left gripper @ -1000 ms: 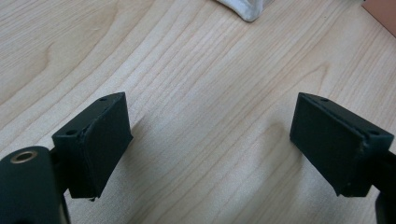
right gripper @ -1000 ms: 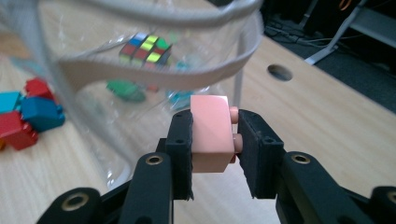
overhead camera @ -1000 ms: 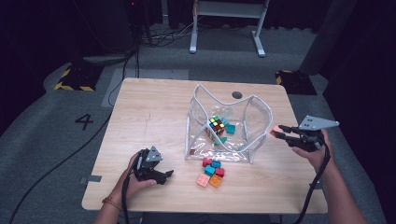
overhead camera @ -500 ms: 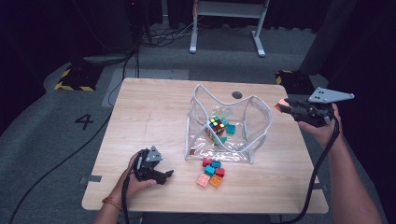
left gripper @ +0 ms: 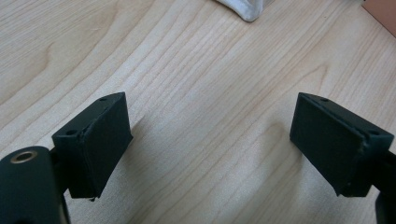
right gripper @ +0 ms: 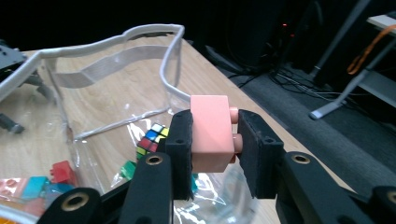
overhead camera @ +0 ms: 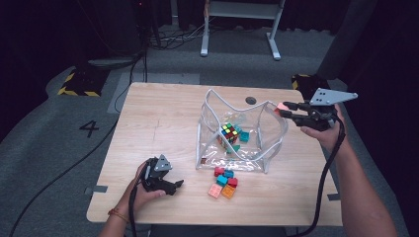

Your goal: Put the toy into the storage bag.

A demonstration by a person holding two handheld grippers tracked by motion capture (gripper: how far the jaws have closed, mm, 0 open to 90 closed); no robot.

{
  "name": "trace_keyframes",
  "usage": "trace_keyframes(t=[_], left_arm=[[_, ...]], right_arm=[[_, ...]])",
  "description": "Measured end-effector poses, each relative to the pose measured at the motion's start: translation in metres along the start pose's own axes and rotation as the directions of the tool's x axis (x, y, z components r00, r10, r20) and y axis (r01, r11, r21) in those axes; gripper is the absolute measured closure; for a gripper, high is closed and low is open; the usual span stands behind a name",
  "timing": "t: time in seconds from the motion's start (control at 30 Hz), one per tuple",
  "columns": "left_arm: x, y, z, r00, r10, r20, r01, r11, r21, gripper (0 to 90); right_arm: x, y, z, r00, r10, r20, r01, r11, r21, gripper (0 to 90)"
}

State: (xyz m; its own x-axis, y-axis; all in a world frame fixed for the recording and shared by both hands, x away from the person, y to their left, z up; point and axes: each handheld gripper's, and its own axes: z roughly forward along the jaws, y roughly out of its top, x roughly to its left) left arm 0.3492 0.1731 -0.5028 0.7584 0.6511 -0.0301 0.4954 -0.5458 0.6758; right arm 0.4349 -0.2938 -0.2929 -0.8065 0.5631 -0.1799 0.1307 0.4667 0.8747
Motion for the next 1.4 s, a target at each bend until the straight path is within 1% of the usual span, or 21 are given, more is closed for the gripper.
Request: trace_keyframes(t=[0.07, 0.1, 0.13, 0.17, 0.23, 0.37, 0.57, 0.67, 0.8, 0.97, 1.07, 1.13, 1.17, 1.2, 1.23, 1.27, 1.3, 1.33, 1.37, 1.4], left_arm=[[0.000, 0.000, 0.000, 1.0000, 0.001, 0.000, -0.001, 1.0000, -0.001, 12.5], [0.000, 0.000, 0.000, 1.0000, 0.001, 0.000, -0.001, 1.0000, -0.001, 12.5], [0.000, 0.000, 0.000, 1.0000, -0.001, 0.002, 0.001, 1.0000, -0.001, 12.5], [0.000, 0.000, 0.000, 1.0000, 0.001, 0.000, -0.001, 1.0000, -0.001, 12.5], [0.000, 0.000, 0.000, 1.0000, 0.000, 0.000, 0.000, 1.0000, 0.000, 12.5], [0.000, 0.000, 0.000, 1.0000, 0.001, 0.000, -0.001, 1.0000, -0.001, 12.5], [0.000, 0.000, 0.000, 1.0000, 0.000, 0.000, 0.000, 1.0000, 0.000, 12.5], [0.000, 0.000, 0.000, 1.0000, -0.001, 0.002, 0.001, 1.0000, 0.000, 12.5], [0.000, 0.000, 0.000, 1.0000, 0.000, 0.000, 0.000, 1.0000, 0.000, 12.5], [0.000, 0.000, 0.000, 1.0000, 0.001, 0.001, -0.001, 1.0000, 0.000, 12.5], [0.000, 0.000, 0.000, 1.0000, 0.001, 0.001, -0.001, 1.0000, 0.000, 12.4], [0.000, 0.000, 0.000, 1.0000, 0.001, 0.001, -0.001, 1.0000, 0.000, 12.4], [0.000, 0.000, 0.000, 1.0000, 0.001, 0.000, -0.001, 1.0000, 0.000, 12.4], [0.000, 0.000, 0.000, 1.0000, 0.001, 0.000, -0.001, 1.0000, 0.000, 12.4], [0.000, 0.000, 0.000, 1.0000, 0.000, 0.001, 0.000, 1.0000, 0.000, 12.5], [0.000, 0.000, 0.000, 1.0000, 0.001, 0.001, -0.001, 1.0000, -0.001, 12.5], [0.000, 0.000, 0.000, 1.0000, 0.001, 0.001, -0.001, 1.0000, -0.001, 12.5], [0.000, 0.000, 0.000, 1.0000, 0.000, 0.001, 0.000, 1.0000, 0.000, 12.4], [0.000, 0.000, 0.000, 1.0000, 0.001, 0.001, -0.001, 1.0000, 0.000, 12.4], [0.000, 0.000, 0.000, 1.0000, 0.000, 0.001, 0.000, 1.0000, 0.000, 12.4]], right_arm=[[0.003, 0.003, 0.006, 0.9995, -0.026, -0.019, 0.026, 1.000, 0.010, 66.9], [0.005, 0.004, 0.010, 0.9993, -0.028, -0.024, 0.028, 0.999, 0.021, 66.9], [0.007, 0.005, 0.014, 0.9984, -0.046, -0.033, 0.047, 0.999, 0.024, 66.9], [0.009, 0.006, 0.017, 0.9981, -0.047, -0.040, 0.049, 0.998, 0.037, 66.9], [0.012, 0.008, 0.026, 0.9953, -0.074, -0.063, 0.076, 0.996, 0.043, 66.9], [0.018, 0.009, 0.040, 0.9913, -0.088, -0.098, 0.095, 0.992, 0.077, 66.9], [0.023, 0.011, 0.058, 0.9850, -0.107, -0.135, 0.125, 0.983, 0.132, 66.9], [0.023, 0.011, 0.065, 0.9815, -0.108, -0.158, 0.134, 0.978, 0.162, 66.9], [0.022, 0.010, 0.075, 0.9772, -0.122, -0.174, 0.158, 0.965, 0.211, 66.8], [0.022, 0.013, 0.086, 0.9757, -0.136, -0.172, 0.179, 0.948, 0.262, 66.8], [0.023, 0.016, 0.091, 0.9761, -0.135, -0.170, 0.179, 0.945, 0.275, 66.8], [0.023, 0.018, 0.096, 0.9775, -0.125, -0.170, 0.173, 0.936, 0.306, 66.8], [0.022, 0.019, 0.098, 0.9749, -0.139, -0.174, 0.188, 0.931, 0.313, 66.8], [0.023, 0.020, 0.100, 0.9768, -0.130, -0.170, 0.181, 0.925, 0.333, 66.8], [0.021, 0.020, 0.102, 0.9714, -0.151, -0.183, 0.208, 0.915, 0.345, 66.8], [0.021, 0.021, 0.103, 0.9711, -0.151, -0.185, 0.210, 0.908, 0.362, 66.8], [0.021, 0.021, 0.106, 0.9684, -0.164, -0.188, 0.224, 0.902, 0.369, 66.8], [0.021, 0.020, 0.108, 0.9663, -0.173, -0.191, 0.236, 0.892, 0.387, 66.8], [0.021, 0.020, 0.110, 0.9660, -0.172, -0.193, 0.239, 0.881, 0.408, 66.8], [0.021, 0.019, 0.111, 0.9658, -0.170, -0.196, 0.241, 0.868, 0.435, 66.8]])
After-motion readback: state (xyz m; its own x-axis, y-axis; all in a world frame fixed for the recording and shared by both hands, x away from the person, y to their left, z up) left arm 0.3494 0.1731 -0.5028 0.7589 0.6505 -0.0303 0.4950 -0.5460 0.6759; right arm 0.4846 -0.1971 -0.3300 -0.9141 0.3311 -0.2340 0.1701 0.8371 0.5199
